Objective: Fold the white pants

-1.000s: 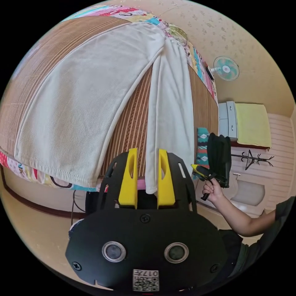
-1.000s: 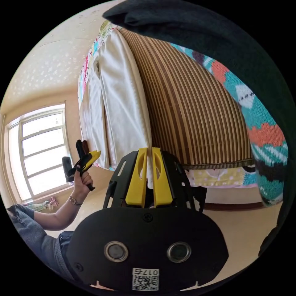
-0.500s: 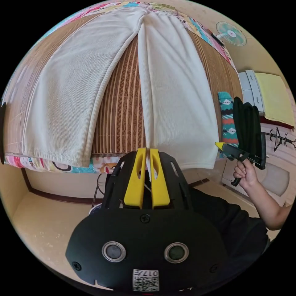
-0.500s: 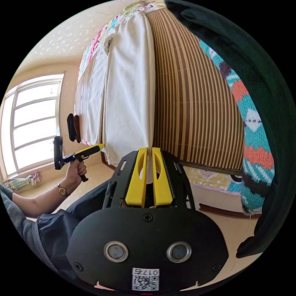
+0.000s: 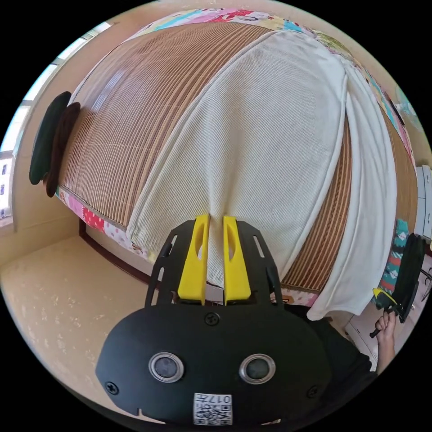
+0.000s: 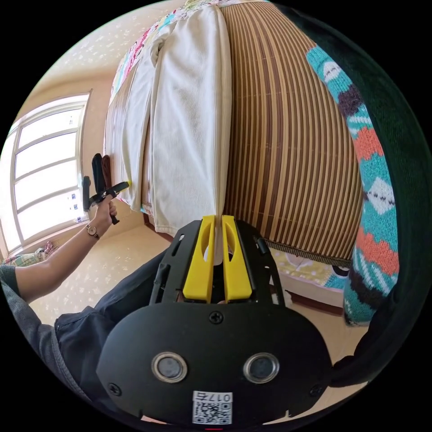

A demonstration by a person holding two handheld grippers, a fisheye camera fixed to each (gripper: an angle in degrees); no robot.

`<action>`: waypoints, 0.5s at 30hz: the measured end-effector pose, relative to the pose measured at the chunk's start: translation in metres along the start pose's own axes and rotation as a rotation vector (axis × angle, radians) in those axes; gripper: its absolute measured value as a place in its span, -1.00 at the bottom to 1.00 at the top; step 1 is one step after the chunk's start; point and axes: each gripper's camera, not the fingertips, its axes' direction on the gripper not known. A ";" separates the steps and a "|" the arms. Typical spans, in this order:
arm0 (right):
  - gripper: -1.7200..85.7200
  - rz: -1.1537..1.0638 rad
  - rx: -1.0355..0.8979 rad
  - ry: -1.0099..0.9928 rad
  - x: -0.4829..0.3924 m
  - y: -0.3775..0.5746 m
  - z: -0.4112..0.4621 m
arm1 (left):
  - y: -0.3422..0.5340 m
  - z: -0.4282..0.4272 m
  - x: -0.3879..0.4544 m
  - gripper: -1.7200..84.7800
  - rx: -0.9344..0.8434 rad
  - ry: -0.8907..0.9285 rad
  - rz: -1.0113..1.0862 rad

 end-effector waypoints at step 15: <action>-0.89 -0.282 0.052 -0.253 -0.082 0.041 -0.030 | 0.079 -0.119 0.143 -0.59 -0.014 0.699 0.386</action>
